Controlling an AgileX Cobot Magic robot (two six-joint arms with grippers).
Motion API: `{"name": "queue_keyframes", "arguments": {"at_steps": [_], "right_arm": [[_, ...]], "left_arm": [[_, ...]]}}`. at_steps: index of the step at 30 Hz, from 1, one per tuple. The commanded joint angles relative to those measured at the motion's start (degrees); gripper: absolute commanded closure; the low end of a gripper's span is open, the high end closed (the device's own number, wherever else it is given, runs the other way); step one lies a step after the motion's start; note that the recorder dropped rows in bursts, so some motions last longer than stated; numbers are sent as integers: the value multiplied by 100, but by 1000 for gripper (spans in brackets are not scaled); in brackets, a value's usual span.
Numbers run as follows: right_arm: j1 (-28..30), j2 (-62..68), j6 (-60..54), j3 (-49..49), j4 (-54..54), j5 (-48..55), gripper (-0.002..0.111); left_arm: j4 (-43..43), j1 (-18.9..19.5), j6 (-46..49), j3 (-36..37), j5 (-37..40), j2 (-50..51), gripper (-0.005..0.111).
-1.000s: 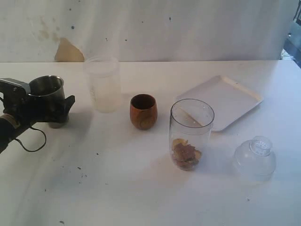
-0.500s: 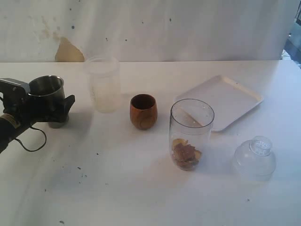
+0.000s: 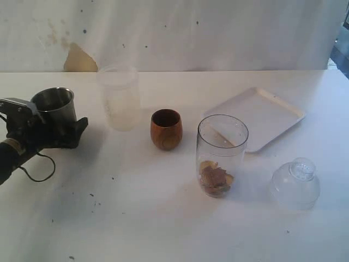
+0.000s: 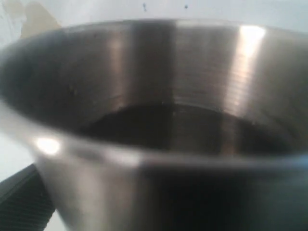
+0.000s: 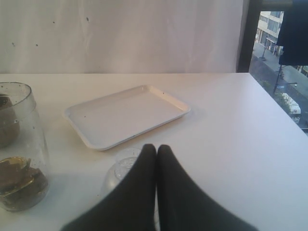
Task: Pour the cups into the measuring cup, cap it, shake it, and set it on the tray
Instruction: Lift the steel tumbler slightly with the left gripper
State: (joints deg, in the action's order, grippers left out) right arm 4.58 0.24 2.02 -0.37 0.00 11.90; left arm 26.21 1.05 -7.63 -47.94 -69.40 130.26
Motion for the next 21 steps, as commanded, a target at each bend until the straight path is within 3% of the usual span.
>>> {"name": "queue_keyframes", "arguments": {"at_steps": [1,19,21], "right_arm": [[-8,-24,27,37,0,-31,108],[-8,-24,27,37,0,-31,108],[-8,-24,27,37,0,-31,108]], "left_arm": [[-279,-38,20,-23,-56,38,1],[-168,-38,-5,-349,-56,38,2],[-168,-38,-86,-349,-56,38,9]]}}
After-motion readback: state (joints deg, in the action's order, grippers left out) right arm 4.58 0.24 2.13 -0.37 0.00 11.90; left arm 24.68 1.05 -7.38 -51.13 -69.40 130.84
